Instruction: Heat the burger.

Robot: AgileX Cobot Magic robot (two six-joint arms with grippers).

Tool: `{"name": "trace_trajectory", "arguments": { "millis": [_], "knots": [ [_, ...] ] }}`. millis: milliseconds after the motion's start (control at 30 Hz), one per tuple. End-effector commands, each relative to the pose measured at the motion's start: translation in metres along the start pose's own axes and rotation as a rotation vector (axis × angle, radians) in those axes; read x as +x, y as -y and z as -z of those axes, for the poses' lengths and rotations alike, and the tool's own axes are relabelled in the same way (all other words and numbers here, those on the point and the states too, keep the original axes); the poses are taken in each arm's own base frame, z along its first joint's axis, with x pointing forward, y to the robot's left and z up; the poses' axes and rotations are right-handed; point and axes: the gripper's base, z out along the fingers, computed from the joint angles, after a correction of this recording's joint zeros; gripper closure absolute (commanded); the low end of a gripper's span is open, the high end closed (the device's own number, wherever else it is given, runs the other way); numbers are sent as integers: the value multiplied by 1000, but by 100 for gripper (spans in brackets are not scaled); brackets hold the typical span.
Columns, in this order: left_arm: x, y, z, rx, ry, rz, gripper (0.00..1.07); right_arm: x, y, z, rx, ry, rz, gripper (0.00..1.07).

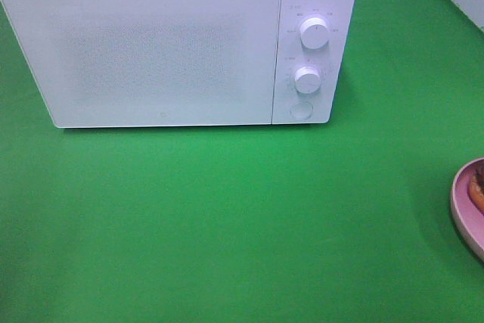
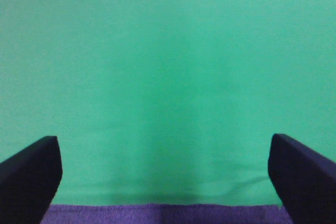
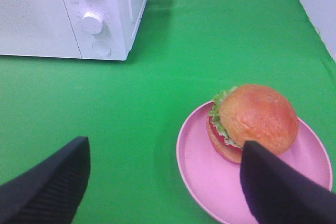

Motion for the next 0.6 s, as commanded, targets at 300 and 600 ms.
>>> {"name": "trace_trajectory", "arguments": {
  "millis": [300, 600],
  "knots": [
    [24, 1, 32, 37, 257, 7, 7, 2, 0, 4, 6, 32, -13, 31],
    [45, 1, 52, 36, 436, 10, 7, 2, 0, 4, 6, 32, -13, 31]
  ]
}}
